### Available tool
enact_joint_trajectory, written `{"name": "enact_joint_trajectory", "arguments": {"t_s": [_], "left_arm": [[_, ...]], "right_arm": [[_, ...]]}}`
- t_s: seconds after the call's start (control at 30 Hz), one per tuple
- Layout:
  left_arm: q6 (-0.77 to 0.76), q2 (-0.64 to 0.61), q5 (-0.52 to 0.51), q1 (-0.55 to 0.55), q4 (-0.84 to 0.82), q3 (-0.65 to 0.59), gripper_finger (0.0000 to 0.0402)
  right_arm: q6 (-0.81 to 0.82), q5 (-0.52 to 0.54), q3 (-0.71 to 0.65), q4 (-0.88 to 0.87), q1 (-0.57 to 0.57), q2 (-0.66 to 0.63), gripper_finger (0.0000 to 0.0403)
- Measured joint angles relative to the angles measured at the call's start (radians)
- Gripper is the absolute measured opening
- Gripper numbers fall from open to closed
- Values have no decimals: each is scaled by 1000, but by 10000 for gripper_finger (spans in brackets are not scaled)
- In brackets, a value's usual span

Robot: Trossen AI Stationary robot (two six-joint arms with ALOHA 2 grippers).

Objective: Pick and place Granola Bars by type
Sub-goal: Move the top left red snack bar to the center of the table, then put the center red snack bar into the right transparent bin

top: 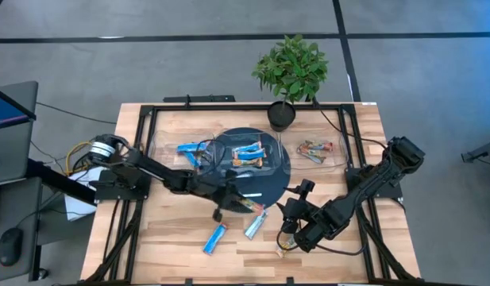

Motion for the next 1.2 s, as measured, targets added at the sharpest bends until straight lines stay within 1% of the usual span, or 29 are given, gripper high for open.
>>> {"name": "enact_joint_trajectory", "arguments": {"t_s": [0.07,0.17,0.37,0.5,0.6,0.7,0.8,0.87,0.93,1.07,1.2], "left_arm": [[3,38,20,8,1,39,91],[3,113,23,11,-21,109,91],[-22,235,-16,14,-140,266,94],[-22,266,-40,15,-193,332,117],[-22,268,-38,15,-201,346,151],[-22,268,-39,15,-203,349,190],[-22,268,-39,15,-233,349,223],[-23,258,-37,14,-275,348,238],[-29,242,-27,8,-299,348,249],[-35,205,46,-12,-384,344,253],[-42,166,101,-41,-436,315,253]], "right_arm": [[0,-3,0,0,-4,0,270],[0,-2,0,-4,-8,0,270],[0,-8,0,3,5,0,270],[7,-32,0,15,16,0,270],[8,-40,0,31,16,0,270],[8,-76,0,54,14,18,270],[4,-105,0,77,6,62,270],[-22,-156,0,84,-9,99,270],[-61,-202,0,107,-33,132,270],[-127,-281,0,166,-84,177,270],[-160,-317,-1,187,-121,200,270]]}}
